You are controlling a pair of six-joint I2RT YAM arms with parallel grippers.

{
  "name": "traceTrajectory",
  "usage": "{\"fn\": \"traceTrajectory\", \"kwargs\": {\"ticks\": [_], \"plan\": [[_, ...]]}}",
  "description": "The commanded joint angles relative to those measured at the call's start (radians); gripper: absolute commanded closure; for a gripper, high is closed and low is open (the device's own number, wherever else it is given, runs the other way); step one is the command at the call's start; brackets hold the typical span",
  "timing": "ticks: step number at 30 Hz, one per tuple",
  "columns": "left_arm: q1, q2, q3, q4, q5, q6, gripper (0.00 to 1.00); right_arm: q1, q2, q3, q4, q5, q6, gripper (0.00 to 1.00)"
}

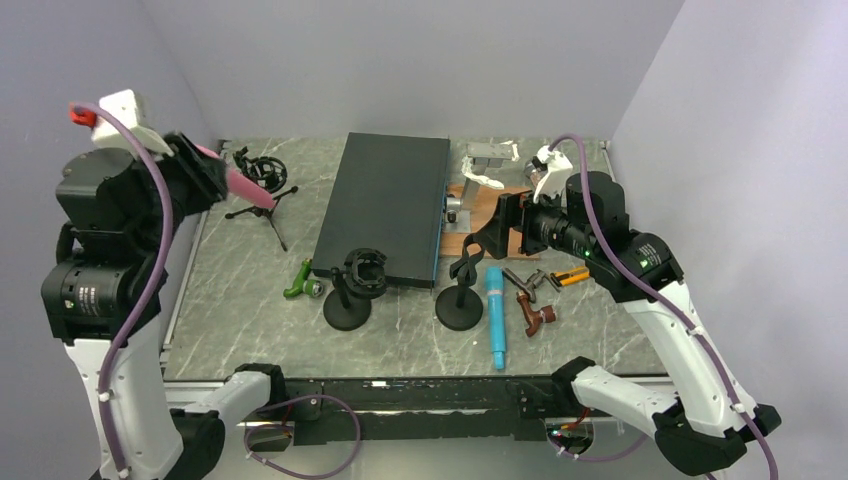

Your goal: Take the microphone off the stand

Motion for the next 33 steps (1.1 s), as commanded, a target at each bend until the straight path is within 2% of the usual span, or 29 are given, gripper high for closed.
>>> {"fn": "traceTrajectory", "kwargs": {"ticks": [1,5,6,8,12,15,19,21,24,29,31,33], "plan": [[-0.004,-0.03,-0.102,-0.038,0.428,-0.146,1.0,0.0,0.002,0.042,0.038,-0.028,-0.016,0.0],[-0.008,-0.049,-0.269,0.136,0.833,-0.353,1.0,-0.001,-0.001,0.031,0.055,-0.041,0.001,0.0],[-0.023,-0.053,-0.321,0.194,0.892,-0.399,1.0,-0.001,-0.003,0.028,0.058,-0.043,0.004,0.0],[-0.113,-0.056,-0.359,0.26,0.91,-0.432,1.0,-0.001,-0.012,0.019,0.064,-0.032,0.007,0.0],[-0.409,0.009,-0.375,0.194,0.733,-0.405,1.0,-0.002,-0.029,0.035,0.051,0.023,0.019,0.0],[-0.596,0.06,-0.404,0.124,0.526,-0.404,1.0,-0.001,-0.049,0.04,0.046,0.06,0.009,0.0],[-0.782,0.095,-0.479,0.144,0.344,-0.45,1.0,-0.001,-0.088,0.012,0.027,0.126,0.015,0.0],[-0.852,0.12,-0.516,0.172,0.301,-0.474,1.0,-0.002,-0.102,0.012,0.013,0.143,0.03,0.0],[-0.896,0.164,-0.555,0.203,0.252,-0.521,1.0,-0.001,-0.118,0.01,0.004,0.156,0.061,0.0],[-0.893,0.231,-0.607,0.204,0.113,-0.61,1.0,-0.001,-0.151,-0.001,-0.002,0.182,0.128,0.0],[-0.871,0.249,-0.63,0.223,0.118,-0.662,1.0,-0.001,-0.167,-0.013,-0.009,0.182,0.151,0.0],[-0.851,0.256,-0.669,0.279,0.18,-0.726,1.0,-0.001,-0.179,-0.026,-0.017,0.194,0.174,0.0]]}}
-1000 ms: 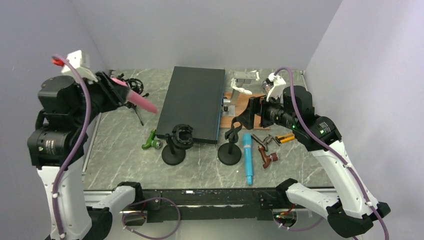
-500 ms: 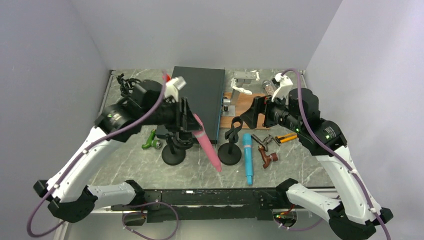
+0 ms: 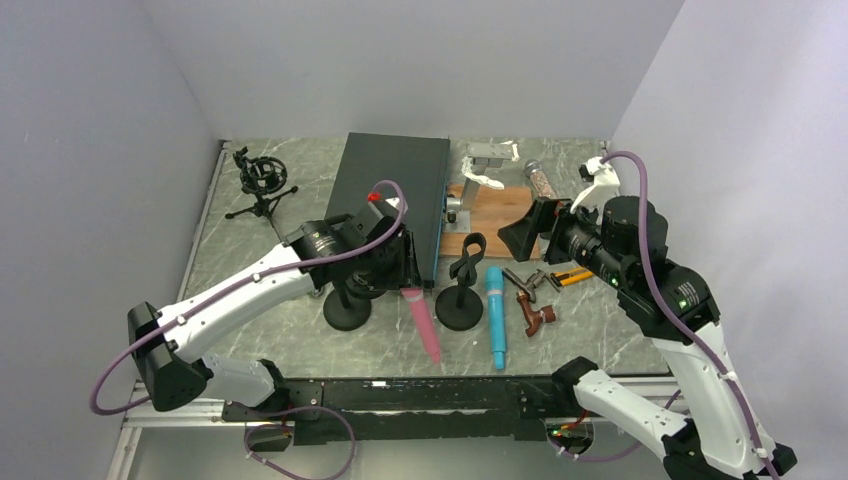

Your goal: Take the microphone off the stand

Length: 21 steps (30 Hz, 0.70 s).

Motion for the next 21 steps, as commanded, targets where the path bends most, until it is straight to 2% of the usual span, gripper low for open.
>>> {"fn": "traceTrajectory", "kwargs": {"ticks": [1,3,6,11,16,21], "plan": [[0.033,0.006,-0.061,0.138,0.011,-0.187,1.0,-0.001,-0.038,-0.027,-0.007,0.051,0.082,0.0],[0.034,0.02,-0.087,0.187,0.051,-0.25,1.0,-0.002,-0.046,-0.04,-0.008,0.058,0.107,0.0],[0.033,0.047,-0.121,0.176,0.07,-0.382,1.0,-0.001,-0.05,-0.05,-0.005,0.051,0.14,0.0],[0.017,0.047,-0.235,0.252,0.061,-0.569,1.0,0.0,-0.044,-0.053,-0.016,0.032,0.168,0.0],[0.006,0.119,-0.238,0.278,0.089,-0.605,1.0,-0.001,-0.069,-0.073,-0.027,0.038,0.19,0.0],[0.005,0.16,-0.204,0.216,0.07,-0.582,0.99,-0.001,-0.087,-0.083,-0.035,0.038,0.207,0.0]]}}
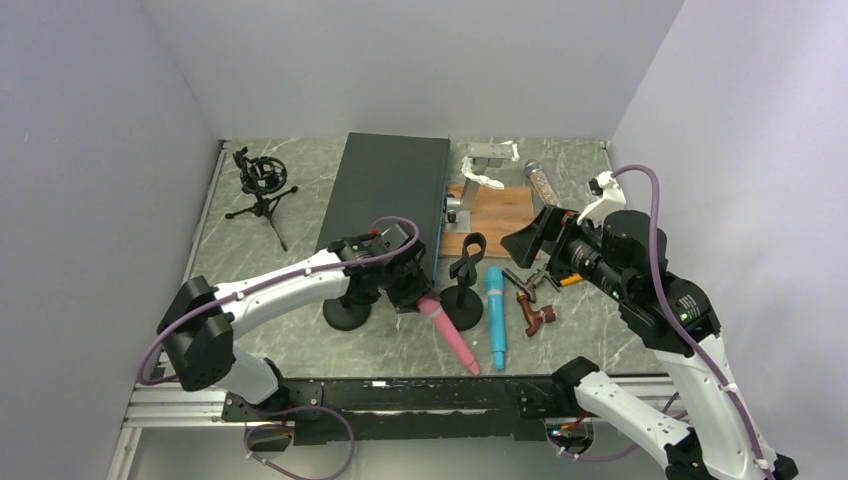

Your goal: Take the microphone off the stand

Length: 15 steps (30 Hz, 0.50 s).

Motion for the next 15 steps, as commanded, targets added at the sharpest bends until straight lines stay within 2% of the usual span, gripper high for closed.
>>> {"fn": "traceTrajectory", "kwargs": {"ticks": [1,4,6,11,13,15], "plan": [[-0.005,0.022,0.032,-0.072,-0.01,-0.096,0.97,-0.001,-0.021,0.003,-0.017,0.01,0.031,0.0],[-0.005,-0.002,0.039,-0.097,-0.051,-0.096,0.85,0.0,-0.026,0.011,-0.031,0.021,0.028,0.0],[-0.004,-0.012,0.042,-0.1,-0.058,-0.089,0.73,-0.001,-0.031,0.008,-0.031,0.025,0.028,0.0],[-0.001,-0.011,0.094,-0.096,-0.058,-0.018,0.3,-0.002,-0.022,0.005,-0.015,0.014,0.029,0.0],[0.002,-0.01,0.128,-0.124,-0.099,0.003,0.16,-0.001,-0.012,0.008,-0.009,0.007,0.024,0.0],[0.007,-0.014,0.154,-0.139,-0.114,0.02,0.11,-0.001,-0.005,0.01,-0.004,0.004,0.017,0.0]]}}
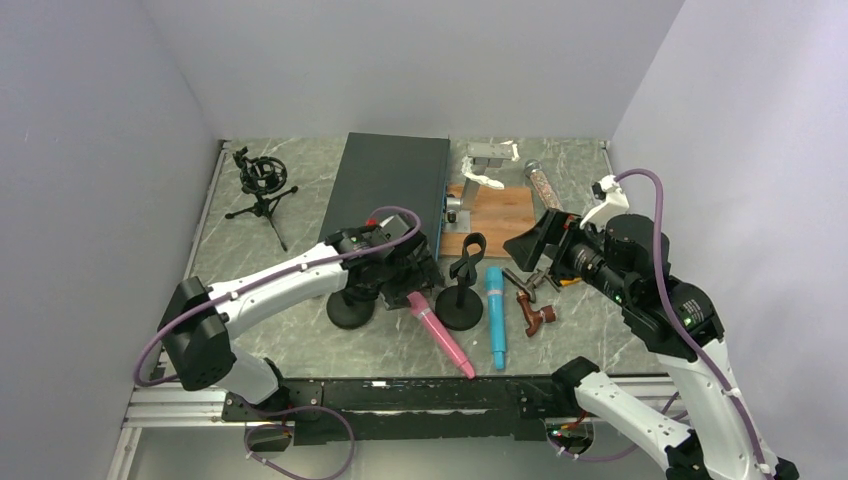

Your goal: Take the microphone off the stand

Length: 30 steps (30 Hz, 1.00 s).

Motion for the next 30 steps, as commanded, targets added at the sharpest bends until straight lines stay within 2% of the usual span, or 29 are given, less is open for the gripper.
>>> {"fn": "traceTrajectory", "kwargs": {"ticks": [1,7,11,14,21,25,30], "plan": [[0.01,-0.039,0.098,-0.056,-0.071,0.009,0.1,-0.001,0.015,0.015,0.033,-0.004,-0.006,0.0],[0.012,-0.08,0.22,-0.08,-0.129,0.131,0.1,-0.002,0.028,0.023,0.035,-0.004,-0.026,0.0],[0.012,-0.152,0.289,0.006,-0.147,0.324,0.1,-0.001,0.046,0.035,0.032,-0.004,-0.046,0.0],[0.019,-0.212,0.272,0.092,-0.095,0.442,0.11,-0.001,0.055,0.042,0.034,-0.003,-0.063,0.0],[0.041,-0.269,0.264,0.076,-0.035,0.602,0.13,-0.001,0.1,0.079,0.041,-0.04,-0.108,0.0],[0.128,-0.338,0.239,0.119,0.048,0.669,0.12,-0.001,0.119,0.098,0.04,-0.048,-0.133,0.0],[0.293,-0.37,0.3,0.015,0.09,0.749,0.12,-0.001,0.127,0.099,0.035,-0.056,-0.158,0.0]]}}
